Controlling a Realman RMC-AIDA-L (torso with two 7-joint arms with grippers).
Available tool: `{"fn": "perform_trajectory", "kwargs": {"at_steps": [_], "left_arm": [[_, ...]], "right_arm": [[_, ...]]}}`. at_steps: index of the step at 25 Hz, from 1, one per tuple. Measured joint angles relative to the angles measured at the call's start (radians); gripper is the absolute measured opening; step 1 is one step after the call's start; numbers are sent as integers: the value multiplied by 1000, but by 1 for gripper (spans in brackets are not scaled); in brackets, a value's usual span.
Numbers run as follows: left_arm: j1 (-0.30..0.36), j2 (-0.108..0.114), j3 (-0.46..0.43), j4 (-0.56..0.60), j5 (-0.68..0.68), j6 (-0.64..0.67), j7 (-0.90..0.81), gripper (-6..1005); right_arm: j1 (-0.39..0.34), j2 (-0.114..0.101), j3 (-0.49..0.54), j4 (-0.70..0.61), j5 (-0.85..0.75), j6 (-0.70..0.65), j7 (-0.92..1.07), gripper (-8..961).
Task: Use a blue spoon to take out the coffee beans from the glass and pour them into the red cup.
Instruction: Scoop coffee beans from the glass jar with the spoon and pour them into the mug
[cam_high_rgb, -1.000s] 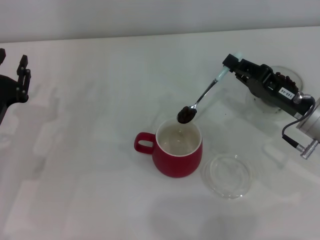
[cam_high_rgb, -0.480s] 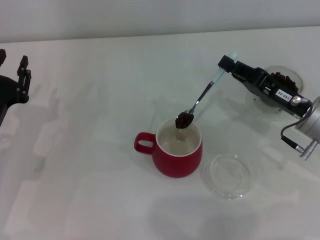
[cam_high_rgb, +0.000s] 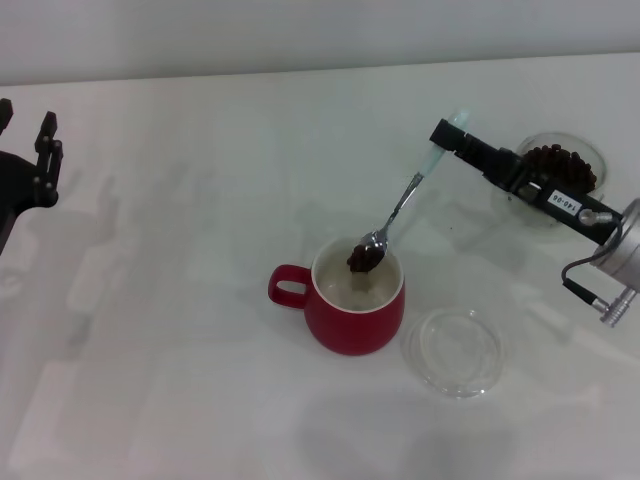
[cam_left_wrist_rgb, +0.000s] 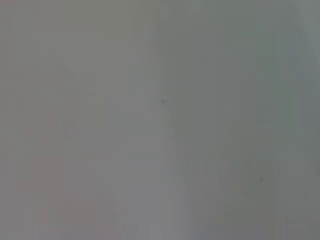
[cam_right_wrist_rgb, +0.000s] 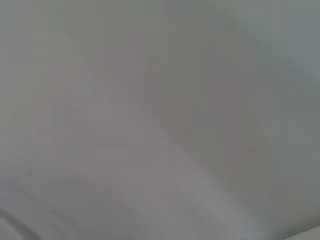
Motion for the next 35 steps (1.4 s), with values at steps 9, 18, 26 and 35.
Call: {"fn": "perform_trajectory", "kwargs": {"at_steps": [9, 18, 26, 35], "left_arm": [[1, 0, 0, 5, 0, 0, 0, 424], [-3, 1, 0, 4, 0, 0, 0, 425], [-3, 2, 0, 1, 0, 0, 0, 423], [-7, 2, -3, -2, 0, 0, 0, 425]], "right_arm": [[0, 0, -23, -5, -8, 4, -96, 144], [4, 0, -62, -28, -21, 9, -248, 144], [-2, -3, -53, -37, 0, 68, -260, 144], [-79, -8, 27, -154, 15, 157, -44, 144]]}}
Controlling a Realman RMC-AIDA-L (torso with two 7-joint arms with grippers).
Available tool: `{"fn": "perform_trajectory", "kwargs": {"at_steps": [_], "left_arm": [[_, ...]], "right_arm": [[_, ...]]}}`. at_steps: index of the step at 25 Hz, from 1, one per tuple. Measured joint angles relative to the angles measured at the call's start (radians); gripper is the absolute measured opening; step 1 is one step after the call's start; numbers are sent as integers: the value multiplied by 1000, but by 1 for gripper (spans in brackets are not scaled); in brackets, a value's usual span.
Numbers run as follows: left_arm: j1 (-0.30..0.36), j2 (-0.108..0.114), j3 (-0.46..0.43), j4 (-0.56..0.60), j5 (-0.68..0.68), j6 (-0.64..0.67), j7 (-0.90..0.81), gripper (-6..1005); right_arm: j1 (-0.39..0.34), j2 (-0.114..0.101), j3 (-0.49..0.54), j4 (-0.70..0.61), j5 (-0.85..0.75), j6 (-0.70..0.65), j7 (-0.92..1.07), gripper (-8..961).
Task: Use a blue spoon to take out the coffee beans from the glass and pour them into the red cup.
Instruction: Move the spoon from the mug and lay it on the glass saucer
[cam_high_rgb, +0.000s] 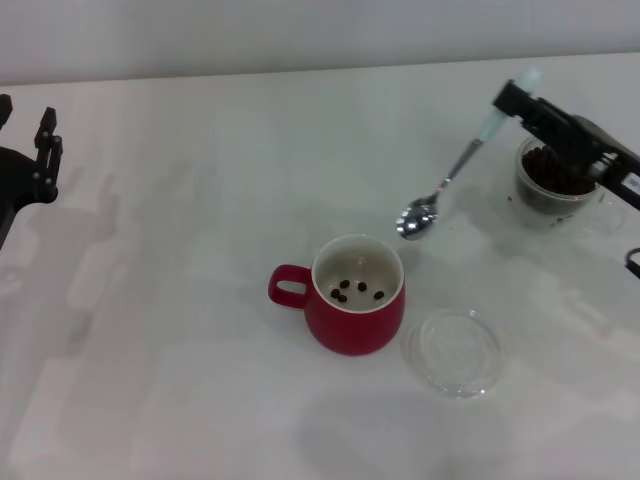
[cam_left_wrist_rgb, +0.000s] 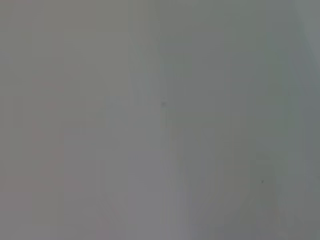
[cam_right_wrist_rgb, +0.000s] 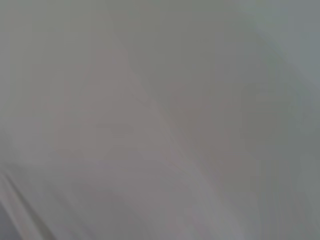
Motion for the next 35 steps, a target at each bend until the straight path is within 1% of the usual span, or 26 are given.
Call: {"fn": "perform_trajectory", "kwargs": {"at_steps": [8, 14, 18, 25, 35], "left_arm": [[-2, 0, -3, -1, 0, -10, 0, 424], [-2, 0, -5, -1, -3, -10, 0, 425], [-2, 0, -5, -1, -6, -13, 0, 425], [-3, 0, -5, 0, -6, -22, 0, 424], [-3, 0, -5, -1, -6, -34, 0, 425]], "right_arm": [[-131, -6, 2, -84, 25, 10, 31, 144], [-178, -6, 0, -74, 24, 6, 16, 144], [-182, -5, -11, -31, 14, -8, -21, 144], [-165, -2, -16, 47, -40, -40, -86, 144], [-179, -3, -25, 55, -81, -95, -126, 144]]}}
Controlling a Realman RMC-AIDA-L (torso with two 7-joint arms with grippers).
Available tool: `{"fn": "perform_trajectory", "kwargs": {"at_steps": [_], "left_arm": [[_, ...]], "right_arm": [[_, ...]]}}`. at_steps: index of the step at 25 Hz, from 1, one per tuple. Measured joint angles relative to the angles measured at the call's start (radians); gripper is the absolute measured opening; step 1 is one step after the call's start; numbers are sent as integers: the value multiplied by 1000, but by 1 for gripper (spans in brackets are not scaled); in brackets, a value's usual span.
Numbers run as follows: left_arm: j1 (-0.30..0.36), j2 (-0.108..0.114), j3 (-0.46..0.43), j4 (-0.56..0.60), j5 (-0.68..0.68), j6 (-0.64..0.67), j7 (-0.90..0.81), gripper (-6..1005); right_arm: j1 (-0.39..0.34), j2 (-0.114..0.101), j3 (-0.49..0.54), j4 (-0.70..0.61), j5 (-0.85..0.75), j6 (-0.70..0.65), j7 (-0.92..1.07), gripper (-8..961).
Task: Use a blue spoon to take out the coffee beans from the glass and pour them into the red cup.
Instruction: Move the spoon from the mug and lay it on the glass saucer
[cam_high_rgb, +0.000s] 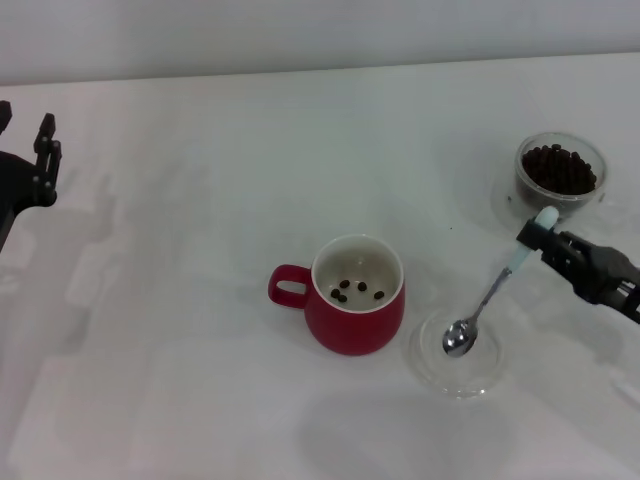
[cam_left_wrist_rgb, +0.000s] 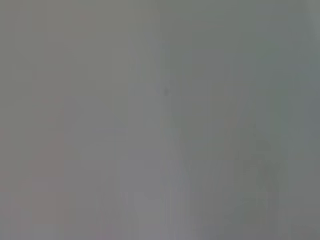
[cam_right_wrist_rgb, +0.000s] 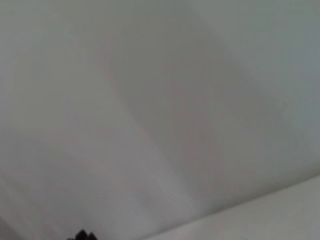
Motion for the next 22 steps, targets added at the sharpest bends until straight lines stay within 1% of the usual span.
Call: {"fn": "perform_trajectory", "kwargs": {"at_steps": [5, 22], "left_arm": [[0, 1, 0, 0, 2, -5, 0, 425], [-22, 2, 0, -2, 0, -29, 13, 425]], "right_arm": [[1, 0, 8, 23, -12, -43, -2, 144], [10, 0, -8, 37, -19, -80, 25, 144]]}}
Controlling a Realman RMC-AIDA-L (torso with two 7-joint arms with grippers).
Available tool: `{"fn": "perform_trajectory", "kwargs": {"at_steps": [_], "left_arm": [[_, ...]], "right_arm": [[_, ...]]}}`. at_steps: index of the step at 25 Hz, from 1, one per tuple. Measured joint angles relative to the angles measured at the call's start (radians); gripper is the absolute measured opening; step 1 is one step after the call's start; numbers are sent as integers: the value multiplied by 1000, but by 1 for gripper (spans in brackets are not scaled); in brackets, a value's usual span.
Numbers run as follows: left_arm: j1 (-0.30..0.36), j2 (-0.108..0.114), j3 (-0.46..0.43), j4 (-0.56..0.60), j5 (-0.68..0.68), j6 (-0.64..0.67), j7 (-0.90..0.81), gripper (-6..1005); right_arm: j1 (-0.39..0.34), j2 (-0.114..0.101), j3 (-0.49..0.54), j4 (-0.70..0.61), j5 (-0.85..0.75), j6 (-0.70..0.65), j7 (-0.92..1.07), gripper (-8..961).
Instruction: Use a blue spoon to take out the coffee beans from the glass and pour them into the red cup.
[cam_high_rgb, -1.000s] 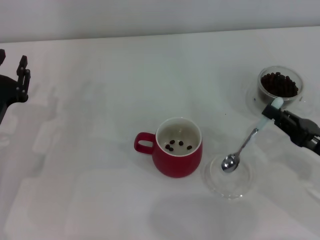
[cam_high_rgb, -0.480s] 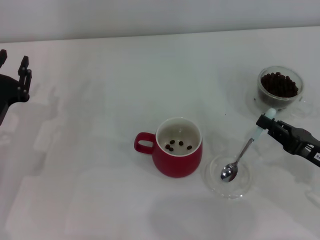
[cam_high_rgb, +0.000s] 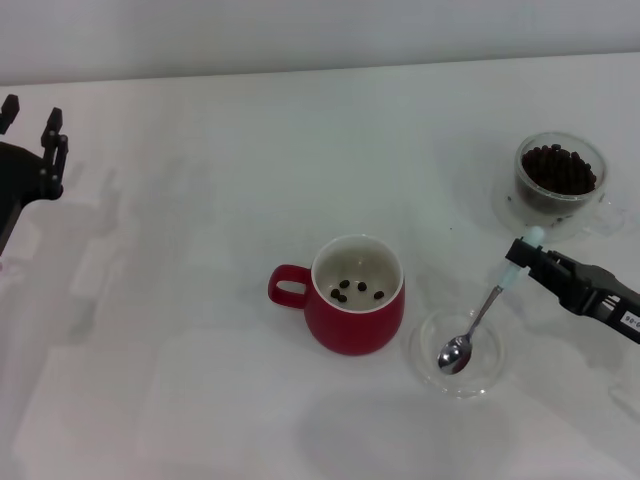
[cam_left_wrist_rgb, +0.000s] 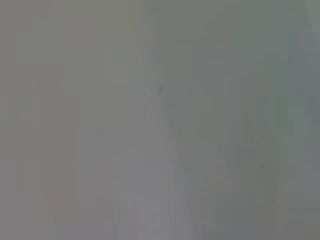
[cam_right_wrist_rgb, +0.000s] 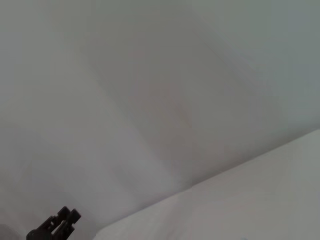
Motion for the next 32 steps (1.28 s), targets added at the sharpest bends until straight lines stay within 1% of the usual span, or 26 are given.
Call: {"fn": "perform_trajectory", "kwargs": {"at_steps": [12, 17, 25, 32], "left_arm": [[-5, -2, 1, 6, 6, -22, 36, 424], [-6, -2, 0, 8, 5, -24, 36, 424], [-4, -2, 0, 8, 3, -24, 36, 424], [0, -2, 0, 9, 3, -24, 36, 425]], "right_arm": [[4, 0, -5, 1, 0, -2, 5, 144], [4, 0, -5, 1, -6, -17, 8, 203], [4, 0, -5, -1, -8, -42, 7, 196], [7, 0, 5, -19, -2, -35, 3, 196]]}}
